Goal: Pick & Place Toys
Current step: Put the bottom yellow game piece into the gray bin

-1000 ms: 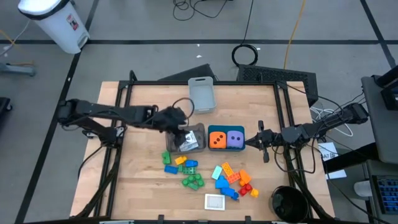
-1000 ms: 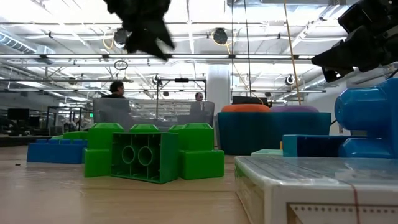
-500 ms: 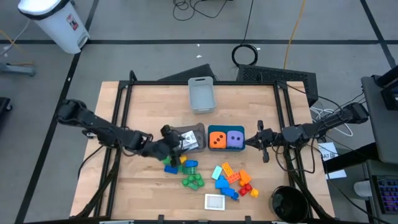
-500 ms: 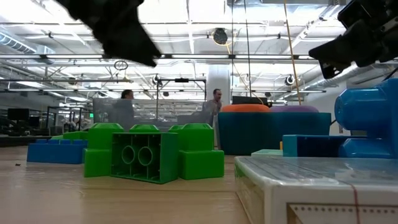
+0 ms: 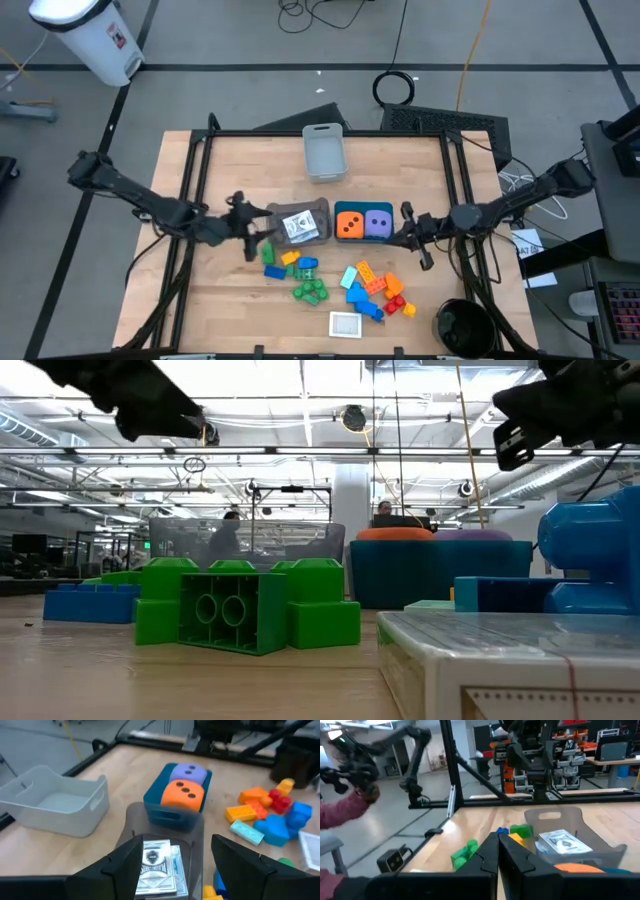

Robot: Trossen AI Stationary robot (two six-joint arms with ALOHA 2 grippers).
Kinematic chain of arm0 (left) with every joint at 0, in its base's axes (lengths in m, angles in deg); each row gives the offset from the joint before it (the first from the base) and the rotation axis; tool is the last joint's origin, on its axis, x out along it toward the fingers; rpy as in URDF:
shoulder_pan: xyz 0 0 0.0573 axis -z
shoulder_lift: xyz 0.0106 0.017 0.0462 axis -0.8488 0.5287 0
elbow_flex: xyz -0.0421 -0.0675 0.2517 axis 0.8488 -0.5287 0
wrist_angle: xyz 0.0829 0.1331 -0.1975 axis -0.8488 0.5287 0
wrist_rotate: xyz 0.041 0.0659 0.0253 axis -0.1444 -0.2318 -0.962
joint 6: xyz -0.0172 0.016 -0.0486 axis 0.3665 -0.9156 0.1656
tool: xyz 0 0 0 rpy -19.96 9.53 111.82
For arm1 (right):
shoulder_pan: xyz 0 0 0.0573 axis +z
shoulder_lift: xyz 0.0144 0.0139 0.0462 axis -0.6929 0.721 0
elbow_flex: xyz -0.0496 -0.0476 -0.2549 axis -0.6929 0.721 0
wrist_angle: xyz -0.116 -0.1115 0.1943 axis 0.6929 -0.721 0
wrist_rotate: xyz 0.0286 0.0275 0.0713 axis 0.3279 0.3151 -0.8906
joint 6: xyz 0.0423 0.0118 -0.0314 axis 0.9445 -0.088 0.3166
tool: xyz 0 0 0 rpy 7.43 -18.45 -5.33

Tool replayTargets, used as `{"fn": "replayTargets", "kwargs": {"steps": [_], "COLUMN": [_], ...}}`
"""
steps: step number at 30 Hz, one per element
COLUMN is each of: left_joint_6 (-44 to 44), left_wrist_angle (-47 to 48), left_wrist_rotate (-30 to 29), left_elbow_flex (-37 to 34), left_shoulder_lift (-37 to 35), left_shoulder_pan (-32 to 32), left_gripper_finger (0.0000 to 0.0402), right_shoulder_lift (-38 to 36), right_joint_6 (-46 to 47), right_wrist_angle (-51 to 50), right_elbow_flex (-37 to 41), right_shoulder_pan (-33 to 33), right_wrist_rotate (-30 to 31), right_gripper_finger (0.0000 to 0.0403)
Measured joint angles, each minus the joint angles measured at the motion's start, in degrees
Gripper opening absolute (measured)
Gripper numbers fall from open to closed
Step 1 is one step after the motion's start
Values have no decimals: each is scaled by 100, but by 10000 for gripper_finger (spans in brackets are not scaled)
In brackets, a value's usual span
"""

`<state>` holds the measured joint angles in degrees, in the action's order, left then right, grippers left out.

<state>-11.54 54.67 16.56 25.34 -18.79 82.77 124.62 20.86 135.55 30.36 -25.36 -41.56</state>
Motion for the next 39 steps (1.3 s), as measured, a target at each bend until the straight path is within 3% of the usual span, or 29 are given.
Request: {"fn": "replayTargets", "kwargs": {"steps": [5, 9, 15, 19, 24, 29, 33, 39], "left_joint_6": [-117, -229, -445, -417, -84, 111, 145, 151], "left_wrist_angle": [-116, -233, -498, -920, -1289, -1850, -2167, -2206], "left_wrist_rotate": [1, 0, -23, -35, -33, -35, -35, -307], "left_elbow_flex": [-723, -1171, -1621, -1914, -2388, -2829, -3008, -3010], "left_shoulder_lift": [-1102, -1861, -2597, -2674, -2669, -2667, -2669, -2669], "left_shoulder_pan": [43, 61, 59, 57, 52, 52, 52, 52], "left_gripper_finger": [243, 244, 244, 244, 243, 244, 244, 244], "right_shoulder_lift": [876, 1420, 2149, 2473, 2744, 2647, 2587, 2704], "right_joint_6": [158, 40, -377, -352, -236, 701, 1897, 3726], "right_wrist_angle": [1016, 848, -128, -1542, -2641, -3516, -5312, -7200], "right_elbow_flex": [-95, -687, -1968, -2713, -3266, -3503, -3927, -4301], "right_shoulder_pan": [148, 471, 1035, 1412, 1865, 2095, 2340, 2620], "right_wrist_rotate": [0, 1, -6, 36, 946, 1207, 1182, 628], "right_gripper_finger": [0, 3, 46, 73, 114, 180, 229, 249]}}
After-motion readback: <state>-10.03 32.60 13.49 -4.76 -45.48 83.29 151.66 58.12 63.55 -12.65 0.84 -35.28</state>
